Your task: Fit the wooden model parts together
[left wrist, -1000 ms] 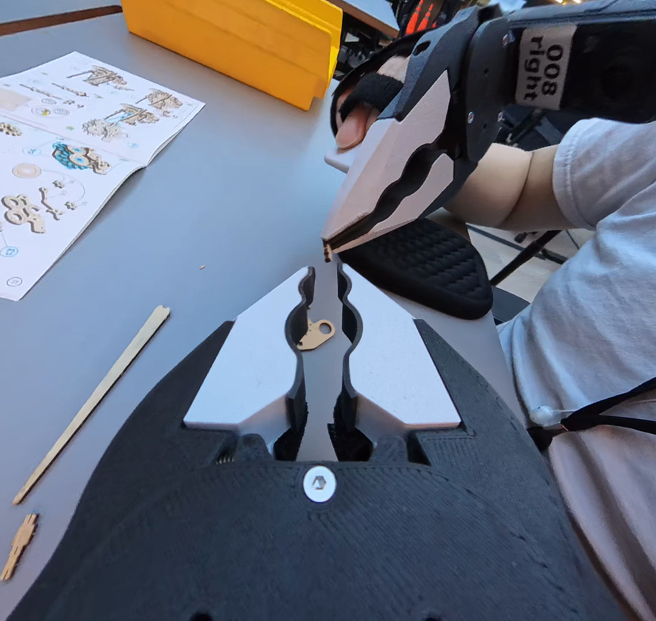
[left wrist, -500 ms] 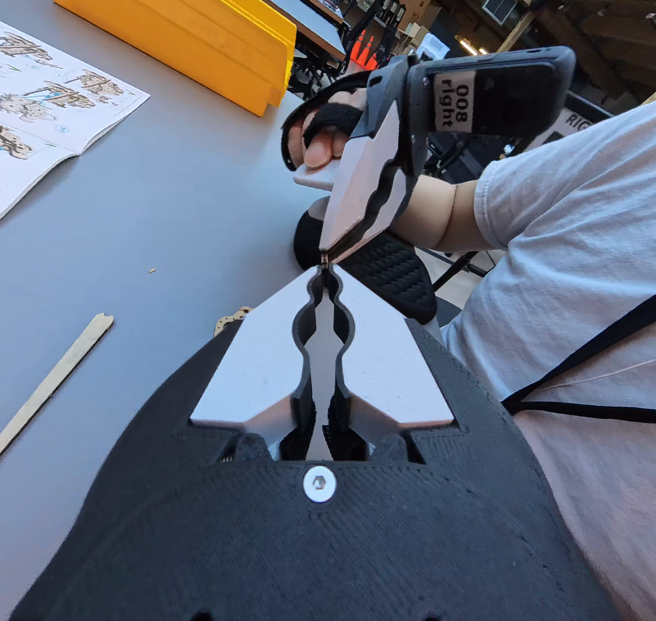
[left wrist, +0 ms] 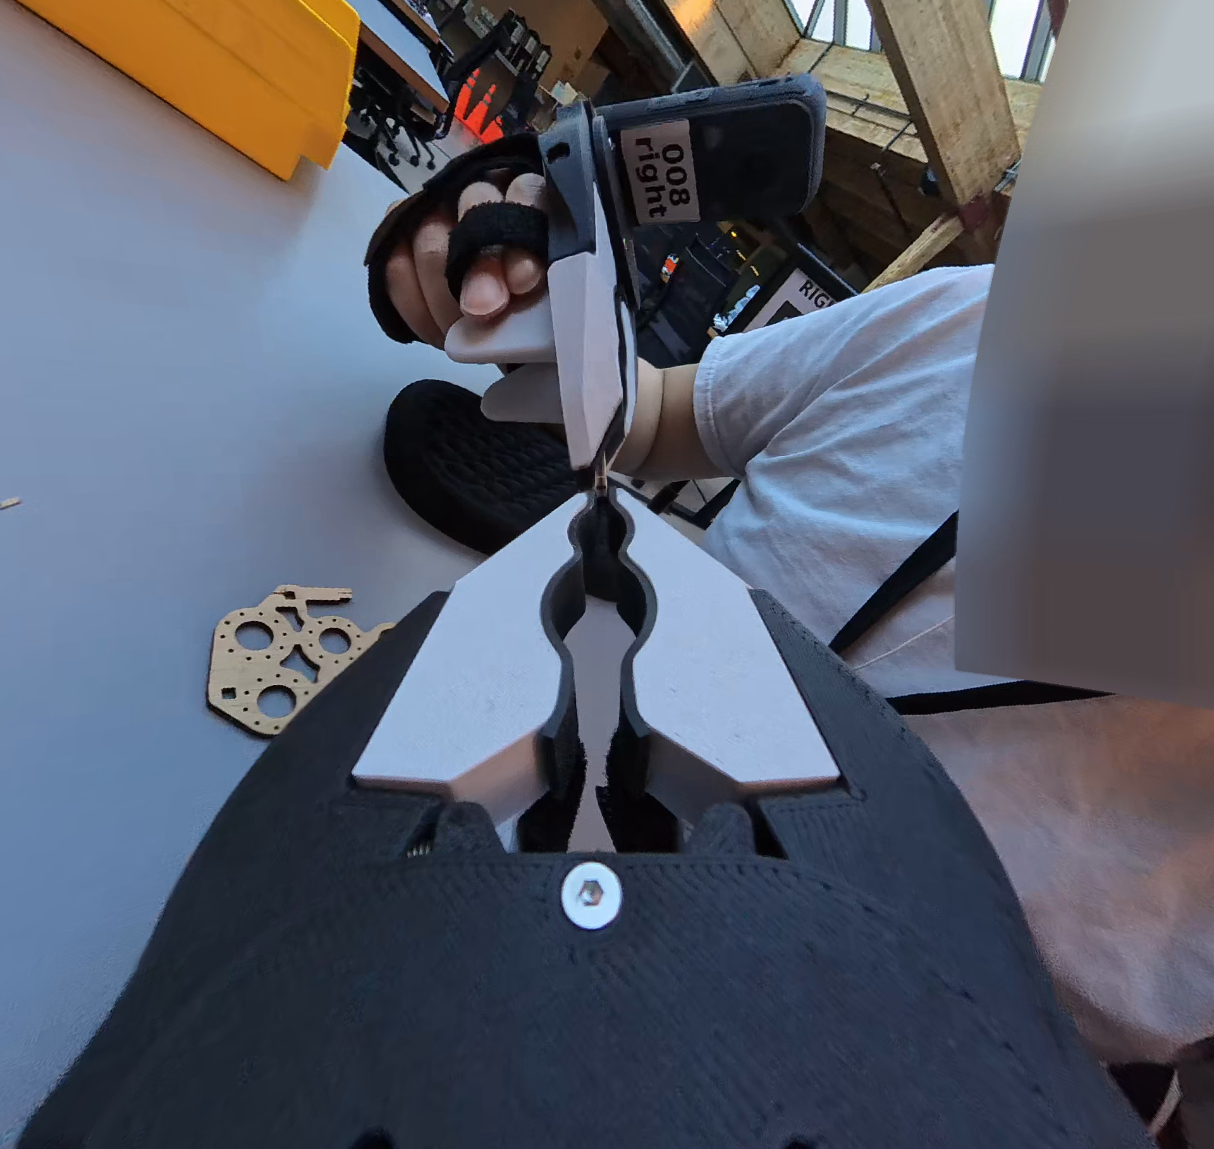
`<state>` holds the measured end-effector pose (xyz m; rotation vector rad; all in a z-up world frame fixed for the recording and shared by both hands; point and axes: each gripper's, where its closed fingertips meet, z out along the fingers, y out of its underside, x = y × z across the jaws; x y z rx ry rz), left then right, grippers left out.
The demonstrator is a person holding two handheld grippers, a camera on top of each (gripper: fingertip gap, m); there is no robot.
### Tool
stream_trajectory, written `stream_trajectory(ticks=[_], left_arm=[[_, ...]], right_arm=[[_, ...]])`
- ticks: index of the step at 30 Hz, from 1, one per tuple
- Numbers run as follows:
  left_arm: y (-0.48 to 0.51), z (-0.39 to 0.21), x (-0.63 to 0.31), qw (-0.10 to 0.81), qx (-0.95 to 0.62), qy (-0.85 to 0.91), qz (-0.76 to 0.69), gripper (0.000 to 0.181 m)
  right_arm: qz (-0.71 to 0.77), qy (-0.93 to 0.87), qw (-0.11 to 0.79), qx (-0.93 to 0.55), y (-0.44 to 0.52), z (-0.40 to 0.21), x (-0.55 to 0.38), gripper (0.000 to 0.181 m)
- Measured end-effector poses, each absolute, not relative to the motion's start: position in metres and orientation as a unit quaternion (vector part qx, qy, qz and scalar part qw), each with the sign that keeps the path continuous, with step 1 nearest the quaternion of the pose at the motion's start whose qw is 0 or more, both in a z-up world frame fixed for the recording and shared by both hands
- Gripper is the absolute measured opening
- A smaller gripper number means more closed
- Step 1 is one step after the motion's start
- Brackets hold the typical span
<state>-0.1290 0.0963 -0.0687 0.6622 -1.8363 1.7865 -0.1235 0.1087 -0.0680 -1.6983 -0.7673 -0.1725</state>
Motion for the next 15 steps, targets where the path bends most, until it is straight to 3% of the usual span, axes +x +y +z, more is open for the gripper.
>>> stream_trajectory(ticks=[15], left_arm=[[0.0959,-0.0679,-0.1322,0.301,0.256,-0.649,0.65,0.0]], right_arm=[[-0.074,-0.32,0.606,-0.725,0.1087,-0.0648,-0.126,0.004]])
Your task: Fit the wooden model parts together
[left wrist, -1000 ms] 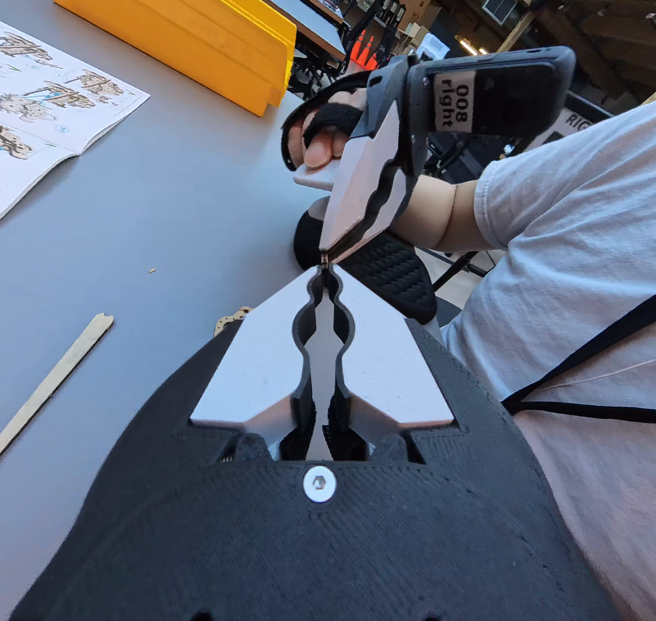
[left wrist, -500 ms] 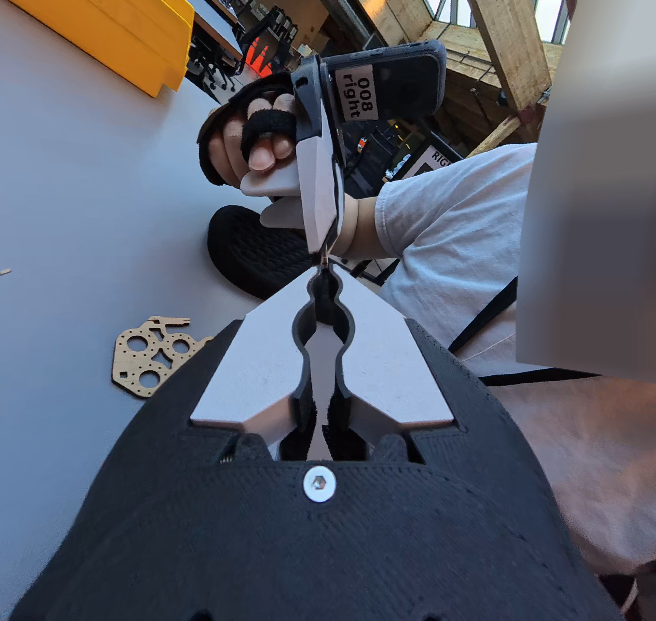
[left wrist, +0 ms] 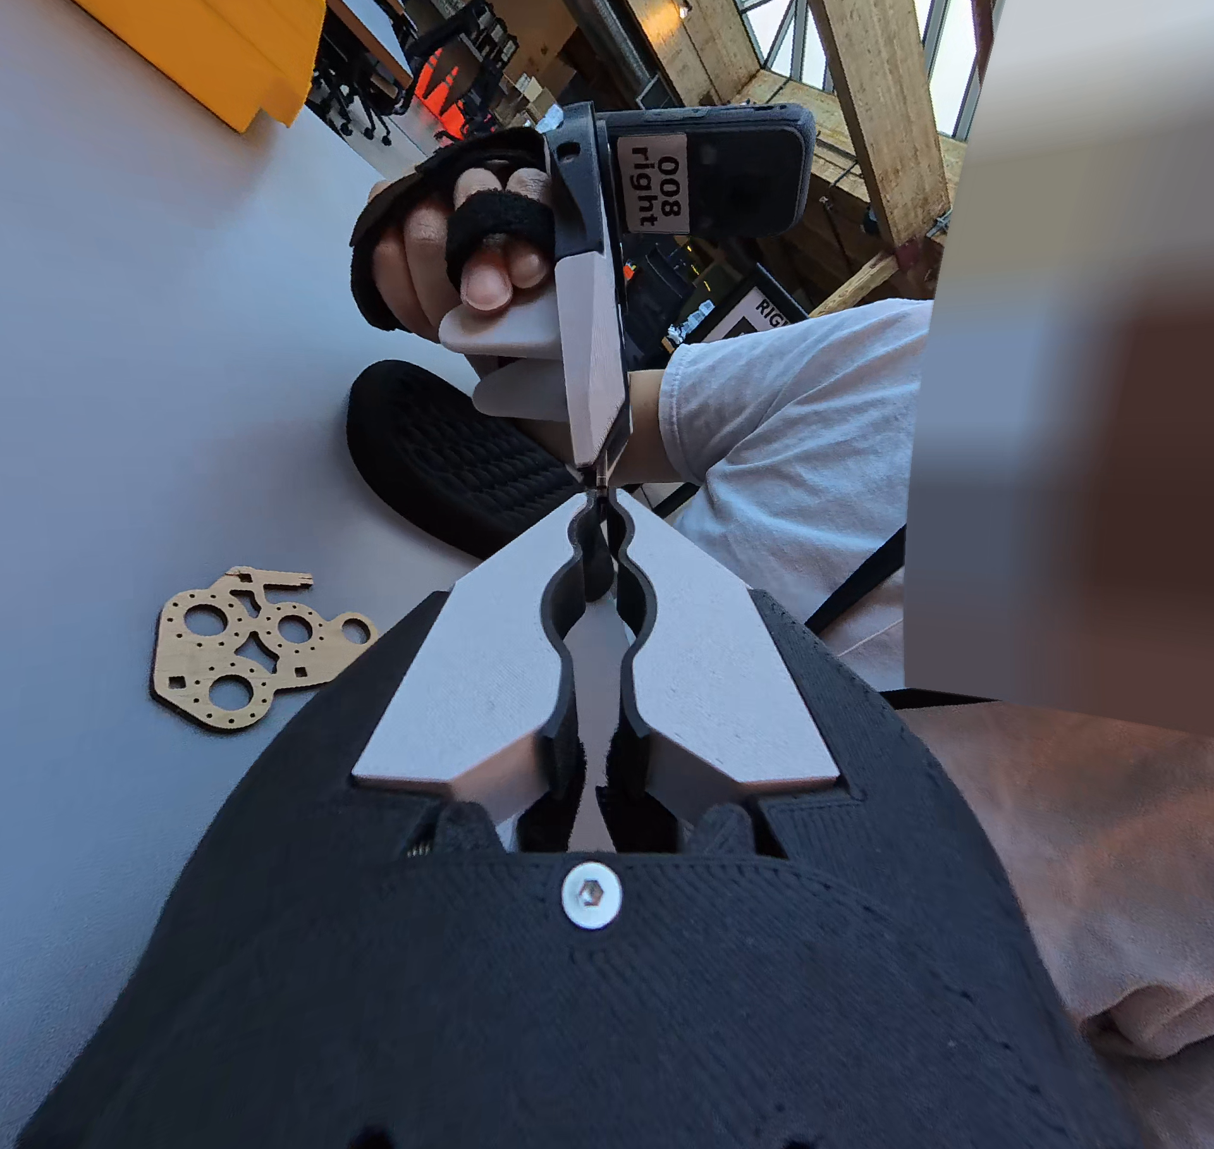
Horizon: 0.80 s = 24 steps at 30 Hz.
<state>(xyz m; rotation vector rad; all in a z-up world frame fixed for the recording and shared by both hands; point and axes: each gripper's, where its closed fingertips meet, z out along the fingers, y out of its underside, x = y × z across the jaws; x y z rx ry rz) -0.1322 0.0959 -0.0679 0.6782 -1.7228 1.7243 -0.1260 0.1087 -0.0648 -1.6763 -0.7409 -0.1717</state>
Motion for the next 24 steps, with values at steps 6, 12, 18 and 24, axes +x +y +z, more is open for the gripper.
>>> stream_trajectory(ticks=[6,12,18,24], left_arm=[[0.0955,-0.0698,-0.1336,0.32,0.259,-0.642,0.646,0.0],[0.0947,-0.0721,-0.1337,0.322,0.262,-0.644,0.642,0.0],[0.0951,-0.0703,-0.1331,0.323,0.26,-0.64,0.647,0.0],[0.0954,-0.0703,-0.1336,0.323,0.259,-0.639,0.648,0.0]], right_arm=[[-0.077,-0.33,0.596,-0.728,0.1086,-0.0659,-0.1283,0.003],[-0.082,-0.332,0.591,-0.731,0.1085,-0.0676,-0.1288,0.003],[-0.078,-0.322,0.599,-0.729,0.109,-0.0657,-0.1278,0.003],[-0.077,-0.318,0.599,-0.731,0.1094,-0.0661,-0.1284,0.002]])
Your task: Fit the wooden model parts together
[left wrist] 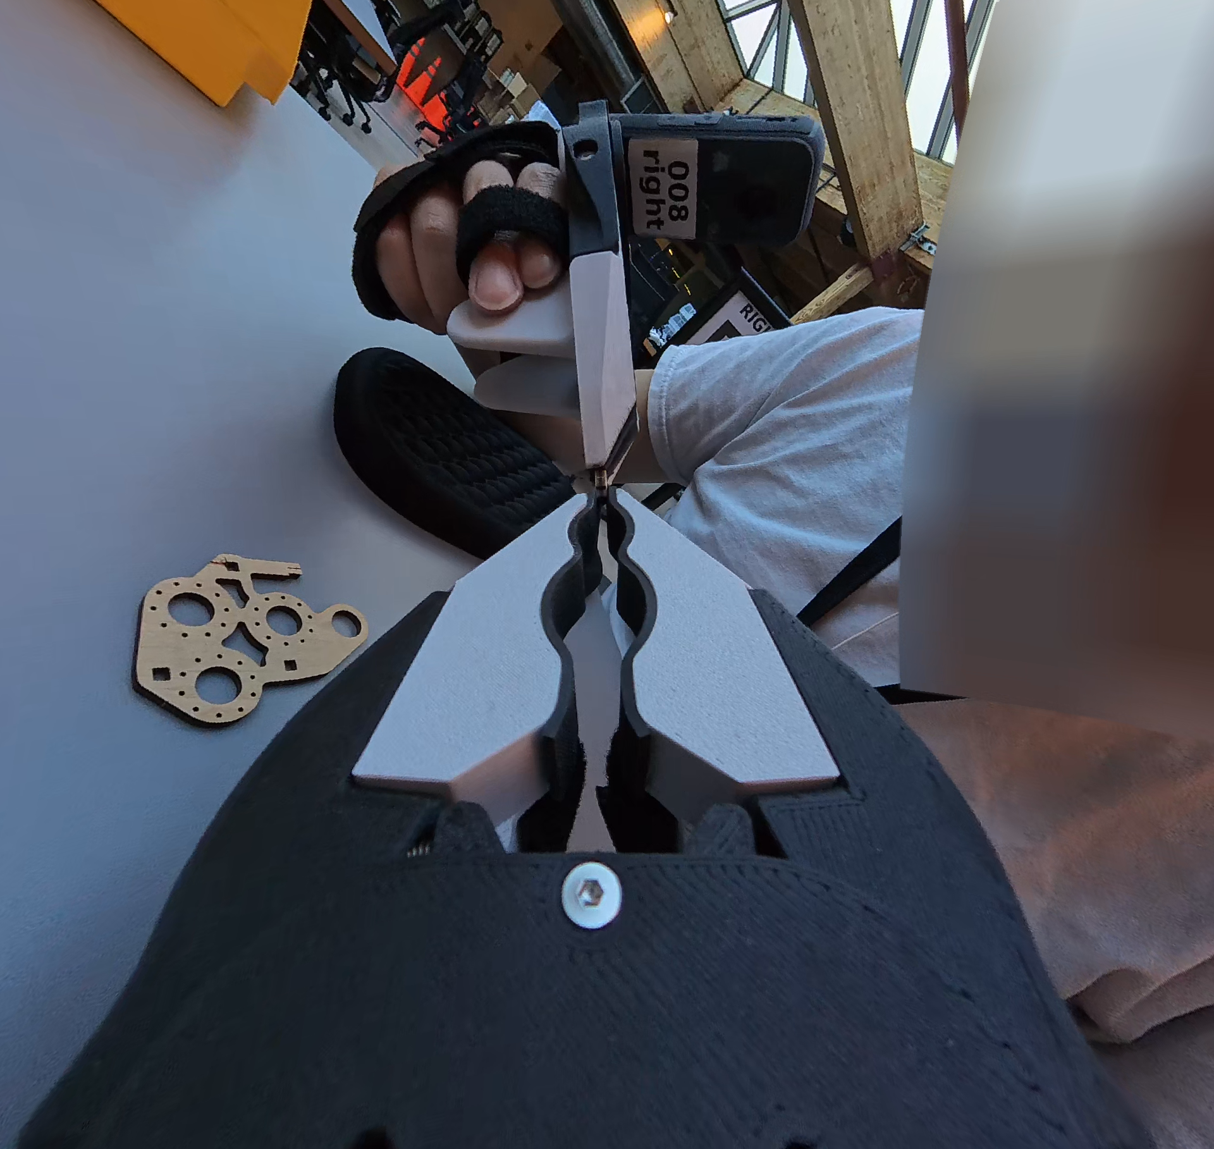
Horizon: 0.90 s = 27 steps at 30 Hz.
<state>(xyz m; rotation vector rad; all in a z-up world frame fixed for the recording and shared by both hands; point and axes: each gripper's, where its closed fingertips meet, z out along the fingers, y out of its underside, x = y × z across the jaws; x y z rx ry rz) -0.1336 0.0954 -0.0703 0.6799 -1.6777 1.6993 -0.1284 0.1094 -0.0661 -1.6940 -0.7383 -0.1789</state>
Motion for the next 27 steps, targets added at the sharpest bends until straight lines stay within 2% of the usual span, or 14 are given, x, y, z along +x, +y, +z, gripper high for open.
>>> stream_trajectory(ticks=[9,13,23,27], left_arm=[[0.093,-0.076,-0.134,0.301,0.261,-0.659,0.638,0.001],[0.098,-0.08,-0.124,0.224,0.259,-0.69,0.638,0.009],[0.108,-0.095,-0.105,0.078,0.254,-0.742,0.616,0.01],[0.101,-0.085,-0.112,0.167,0.268,-0.699,0.642,0.012]], right_arm=[[-0.079,-0.315,0.592,-0.738,0.107,-0.07,-0.128,0.002],[-0.082,-0.299,0.6,-0.737,0.106,-0.067,-0.12,0.002],[-0.08,-0.265,0.596,-0.754,0.106,-0.08,-0.102,0.002],[-0.1,-0.27,0.592,-0.753,0.108,-0.083,-0.101,0.002]])
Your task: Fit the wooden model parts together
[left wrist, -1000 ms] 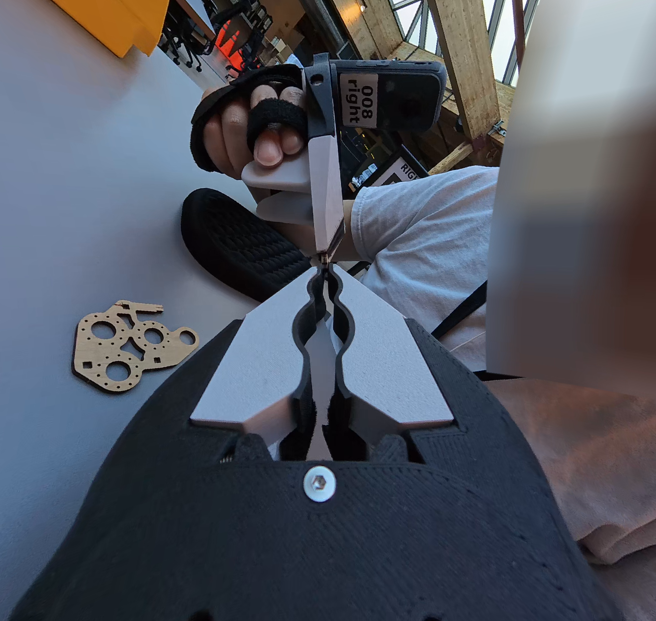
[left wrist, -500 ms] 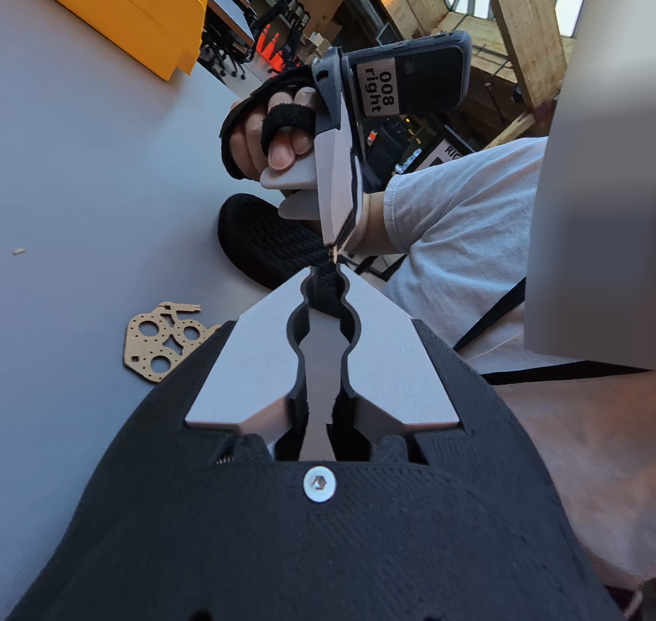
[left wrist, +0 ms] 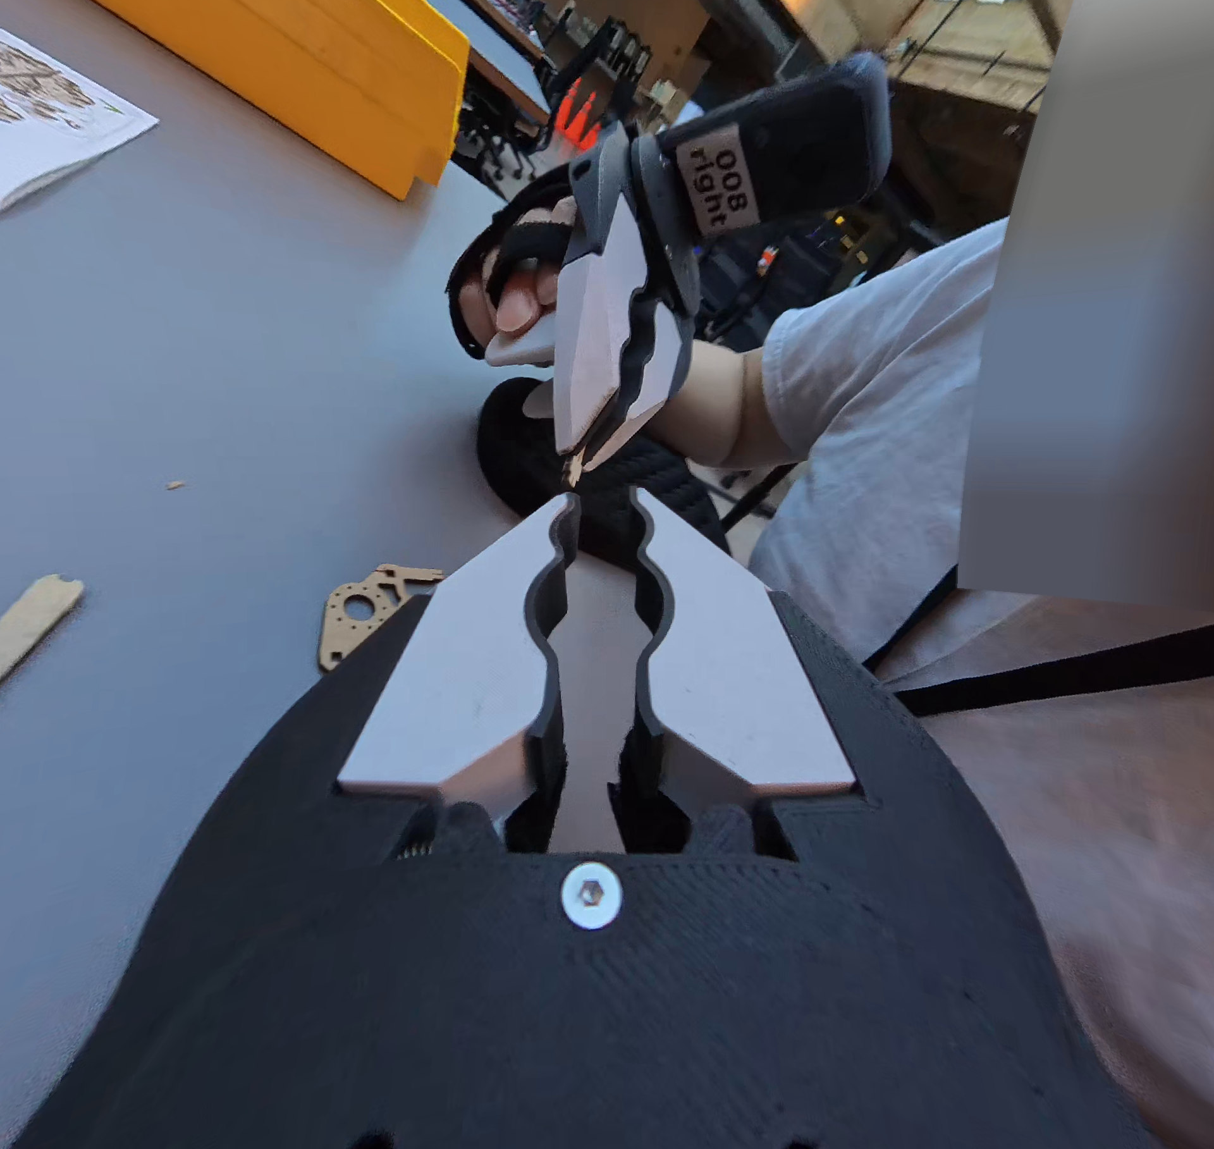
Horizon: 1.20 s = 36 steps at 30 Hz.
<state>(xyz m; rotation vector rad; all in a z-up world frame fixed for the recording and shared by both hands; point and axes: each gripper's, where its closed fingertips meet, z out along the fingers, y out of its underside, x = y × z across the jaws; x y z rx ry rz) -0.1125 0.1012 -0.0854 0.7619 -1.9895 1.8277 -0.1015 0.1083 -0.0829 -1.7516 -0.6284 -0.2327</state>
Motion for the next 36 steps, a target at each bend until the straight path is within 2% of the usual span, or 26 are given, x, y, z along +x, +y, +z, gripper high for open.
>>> stream_trajectory(ticks=[3,9,23,32,36], left_arm=[[0.102,-0.081,-0.113,0.221,0.279,-0.666,0.655,0.006],[0.101,-0.085,-0.114,0.215,0.28,-0.678,0.644,0.0],[0.107,-0.089,-0.108,0.22,0.306,-0.673,0.637,0.0],[0.132,-0.126,-0.077,0.049,0.35,-0.752,0.557,0.003],[0.125,-0.112,-0.077,0.077,0.358,-0.715,0.595,0.008]], right_arm=[[-0.109,-0.269,0.595,-0.75,0.109,-0.08,-0.101,0.002],[-0.103,-0.267,0.602,-0.745,0.11,-0.079,-0.102,0.002],[-0.136,-0.225,0.578,-0.772,0.11,-0.093,-0.074,0.002],[-0.087,-0.186,0.564,-0.8,0.11,-0.108,-0.062,0.002],[-0.097,-0.201,0.57,-0.791,0.117,-0.105,-0.072,0.002]])
